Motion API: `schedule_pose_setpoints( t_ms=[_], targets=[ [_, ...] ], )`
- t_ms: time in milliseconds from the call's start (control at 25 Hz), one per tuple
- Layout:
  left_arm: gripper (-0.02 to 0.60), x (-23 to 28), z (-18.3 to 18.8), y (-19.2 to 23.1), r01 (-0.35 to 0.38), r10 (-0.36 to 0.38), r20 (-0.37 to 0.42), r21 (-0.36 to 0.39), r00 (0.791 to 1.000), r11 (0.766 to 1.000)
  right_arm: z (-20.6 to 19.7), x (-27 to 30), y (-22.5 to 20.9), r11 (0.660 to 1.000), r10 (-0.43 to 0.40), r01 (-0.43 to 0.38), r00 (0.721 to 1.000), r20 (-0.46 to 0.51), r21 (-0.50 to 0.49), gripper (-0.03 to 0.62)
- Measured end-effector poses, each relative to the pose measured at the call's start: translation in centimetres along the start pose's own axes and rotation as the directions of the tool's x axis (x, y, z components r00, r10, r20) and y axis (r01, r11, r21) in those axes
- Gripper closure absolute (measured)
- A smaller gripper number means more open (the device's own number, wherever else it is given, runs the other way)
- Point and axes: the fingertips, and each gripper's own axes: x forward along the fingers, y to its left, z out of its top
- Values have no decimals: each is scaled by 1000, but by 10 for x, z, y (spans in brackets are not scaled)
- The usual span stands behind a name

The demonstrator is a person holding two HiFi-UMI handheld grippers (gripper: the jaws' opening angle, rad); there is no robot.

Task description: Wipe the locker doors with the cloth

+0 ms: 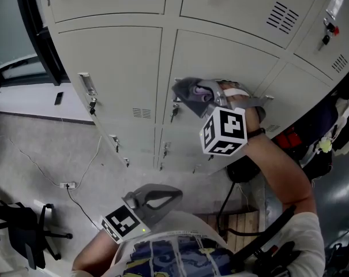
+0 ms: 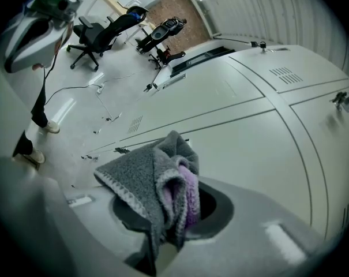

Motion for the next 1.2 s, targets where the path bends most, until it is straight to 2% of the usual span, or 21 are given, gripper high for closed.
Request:
schedule_pose_setpoints(
  t_ms=[920, 1040, 1200],
  targets=[
    [580, -10, 4, -1, 2, -2, -13, 1, 1000, 1000, -4, 47, 86, 976, 206, -205, 978, -8, 66, 508],
    [580, -10, 4, -2, 3, -3, -8, 2, 1000, 1000, -3, 47, 87, 976, 206, -206, 978, 7, 76, 508],
    [580, -9, 4, -4, 9, -9, -8, 5, 1000, 1000, -4, 36, 78, 984, 162, -162, 987, 14, 70, 508]
  ],
)
